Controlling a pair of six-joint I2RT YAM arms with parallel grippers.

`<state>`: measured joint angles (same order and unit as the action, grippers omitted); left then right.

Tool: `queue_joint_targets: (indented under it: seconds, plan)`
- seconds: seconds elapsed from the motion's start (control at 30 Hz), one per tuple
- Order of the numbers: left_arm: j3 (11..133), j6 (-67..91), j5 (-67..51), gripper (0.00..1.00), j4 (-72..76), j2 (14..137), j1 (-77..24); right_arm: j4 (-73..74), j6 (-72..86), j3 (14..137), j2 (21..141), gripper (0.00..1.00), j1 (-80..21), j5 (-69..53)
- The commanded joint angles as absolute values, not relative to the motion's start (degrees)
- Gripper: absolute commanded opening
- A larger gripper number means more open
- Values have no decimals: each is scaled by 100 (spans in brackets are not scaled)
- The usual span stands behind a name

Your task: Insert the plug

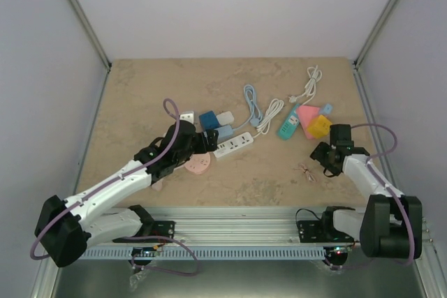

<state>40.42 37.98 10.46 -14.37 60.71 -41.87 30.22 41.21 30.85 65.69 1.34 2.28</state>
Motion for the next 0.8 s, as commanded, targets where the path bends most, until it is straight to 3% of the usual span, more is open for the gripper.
queue_joint_targets:
  seconds: [0.0,0.17,0.27,0.43,0.6,0.77]
  plan:
    - [4073,3694,1089,99,-1249,6108,-4166,2852,3982,3196,6987,68,114,739]
    - [4172,3730,976,99,-1175,6245,-4166,2860,3792,3286,7114,83,105,1053]
    - [4198,3736,967,100,-1139,6303,-4166,2604,3631,3273,7217,85,105,1075]
    - [4261,3718,990,99,-1170,6367,-4166,2537,3577,3455,7730,69,105,1016]
    - [4271,3746,972,100,-1186,6381,-4166,2575,3711,3374,7475,54,105,924]
    - [4269,3744,967,99,-1164,6334,-4166,2560,3773,3265,6969,47,105,614]
